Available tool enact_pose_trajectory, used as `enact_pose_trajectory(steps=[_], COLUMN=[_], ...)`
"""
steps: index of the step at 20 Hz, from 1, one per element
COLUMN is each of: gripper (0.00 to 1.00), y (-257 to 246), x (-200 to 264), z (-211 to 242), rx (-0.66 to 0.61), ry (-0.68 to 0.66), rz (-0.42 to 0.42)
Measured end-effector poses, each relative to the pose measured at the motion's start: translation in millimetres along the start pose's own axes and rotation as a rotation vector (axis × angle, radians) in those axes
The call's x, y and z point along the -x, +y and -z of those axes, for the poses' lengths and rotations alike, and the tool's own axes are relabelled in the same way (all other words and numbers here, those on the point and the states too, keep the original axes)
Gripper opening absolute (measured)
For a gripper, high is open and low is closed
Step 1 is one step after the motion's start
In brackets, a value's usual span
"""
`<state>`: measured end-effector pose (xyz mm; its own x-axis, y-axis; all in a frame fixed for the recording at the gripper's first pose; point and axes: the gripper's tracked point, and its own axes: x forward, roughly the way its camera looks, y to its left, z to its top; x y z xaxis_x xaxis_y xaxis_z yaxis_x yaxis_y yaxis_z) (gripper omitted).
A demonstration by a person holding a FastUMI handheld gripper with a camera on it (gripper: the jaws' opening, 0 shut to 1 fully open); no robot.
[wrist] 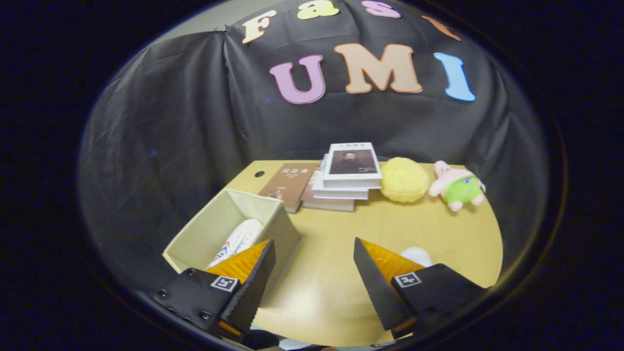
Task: Open the storage box then place both shoes into the box .Put the left shoe in first, then the right shoe, with the right side of both shoes facing outward in a uniform manner.
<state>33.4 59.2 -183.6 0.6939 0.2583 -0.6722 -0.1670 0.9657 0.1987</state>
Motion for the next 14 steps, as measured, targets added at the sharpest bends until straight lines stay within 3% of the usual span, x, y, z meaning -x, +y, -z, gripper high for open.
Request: enact_pose_trajectory(steps=[8, 14], gripper=[1.00, 1.00], y=[-126, -169], x=[19, 14], z=[57, 120], rx=[0.037, 0.015], ry=[0.074, 0.220], rz=[0.204, 0.250])
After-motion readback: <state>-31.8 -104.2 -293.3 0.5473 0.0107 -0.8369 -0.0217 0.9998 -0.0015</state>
